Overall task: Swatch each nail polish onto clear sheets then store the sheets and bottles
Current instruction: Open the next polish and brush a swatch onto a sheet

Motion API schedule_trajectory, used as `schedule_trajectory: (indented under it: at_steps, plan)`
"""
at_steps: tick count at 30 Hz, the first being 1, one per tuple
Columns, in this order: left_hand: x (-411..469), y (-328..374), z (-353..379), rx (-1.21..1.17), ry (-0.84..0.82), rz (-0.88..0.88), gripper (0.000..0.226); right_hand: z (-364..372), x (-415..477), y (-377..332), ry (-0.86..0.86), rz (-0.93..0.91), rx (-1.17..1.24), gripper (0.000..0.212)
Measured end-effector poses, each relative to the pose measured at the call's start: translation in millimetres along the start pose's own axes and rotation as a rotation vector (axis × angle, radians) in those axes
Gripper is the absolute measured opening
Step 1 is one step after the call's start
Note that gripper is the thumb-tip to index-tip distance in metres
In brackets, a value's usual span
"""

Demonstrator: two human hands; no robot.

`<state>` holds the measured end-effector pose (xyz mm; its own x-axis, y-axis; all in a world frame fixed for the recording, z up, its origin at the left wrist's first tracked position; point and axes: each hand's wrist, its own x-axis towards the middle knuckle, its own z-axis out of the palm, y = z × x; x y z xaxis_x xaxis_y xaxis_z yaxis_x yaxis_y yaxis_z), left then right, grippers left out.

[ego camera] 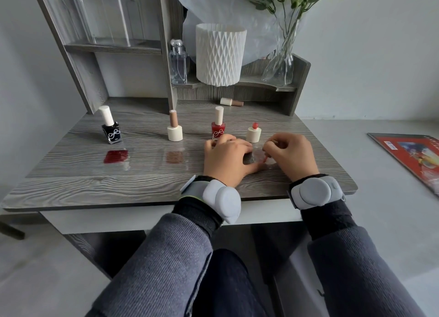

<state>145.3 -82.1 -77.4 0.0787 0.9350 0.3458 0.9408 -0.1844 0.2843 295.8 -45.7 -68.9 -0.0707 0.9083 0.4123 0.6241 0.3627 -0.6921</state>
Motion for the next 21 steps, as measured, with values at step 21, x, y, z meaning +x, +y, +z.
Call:
schedule_trajectory:
  at_steps: [21]
  plan:
    - [-0.1, 0.1, -0.7, -0.017, -0.008, -0.004, 0.059, -4.6, -0.1, 0.1, 0.165, 0.078, 0.015, 0.017]
